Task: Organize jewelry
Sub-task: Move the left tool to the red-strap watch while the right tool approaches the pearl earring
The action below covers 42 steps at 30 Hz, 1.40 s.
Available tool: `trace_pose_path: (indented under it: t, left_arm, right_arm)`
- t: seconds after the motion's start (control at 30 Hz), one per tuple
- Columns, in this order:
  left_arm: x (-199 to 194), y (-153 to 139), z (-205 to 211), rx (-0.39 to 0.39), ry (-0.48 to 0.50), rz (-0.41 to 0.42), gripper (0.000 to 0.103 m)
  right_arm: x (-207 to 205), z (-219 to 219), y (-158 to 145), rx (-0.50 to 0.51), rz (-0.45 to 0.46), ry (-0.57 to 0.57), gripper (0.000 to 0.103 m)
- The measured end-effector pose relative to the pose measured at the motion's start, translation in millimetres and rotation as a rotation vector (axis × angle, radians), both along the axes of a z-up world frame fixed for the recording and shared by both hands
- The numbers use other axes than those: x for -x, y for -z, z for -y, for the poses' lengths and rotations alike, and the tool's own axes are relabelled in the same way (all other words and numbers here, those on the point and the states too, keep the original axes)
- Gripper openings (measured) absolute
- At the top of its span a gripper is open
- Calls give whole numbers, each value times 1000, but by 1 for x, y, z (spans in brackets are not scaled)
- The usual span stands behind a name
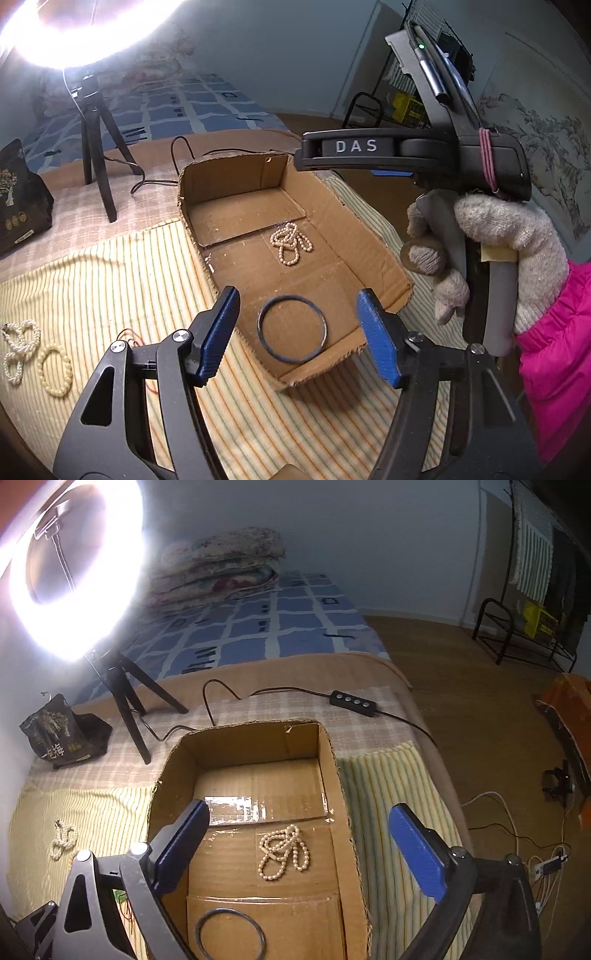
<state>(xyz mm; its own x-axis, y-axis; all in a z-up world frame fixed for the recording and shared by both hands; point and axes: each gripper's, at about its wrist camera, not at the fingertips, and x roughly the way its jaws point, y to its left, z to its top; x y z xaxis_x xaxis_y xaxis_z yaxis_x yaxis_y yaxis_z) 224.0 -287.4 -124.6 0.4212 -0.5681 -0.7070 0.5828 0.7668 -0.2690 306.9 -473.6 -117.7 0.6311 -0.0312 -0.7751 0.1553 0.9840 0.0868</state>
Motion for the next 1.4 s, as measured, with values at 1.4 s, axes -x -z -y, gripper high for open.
trace_pose_path:
  t: [1.4]
  left_arm:
    - [18, 14, -226, -94, -259, -98, 61]
  right_arm:
    - [180, -154, -2, -77, -18, -491, 83]
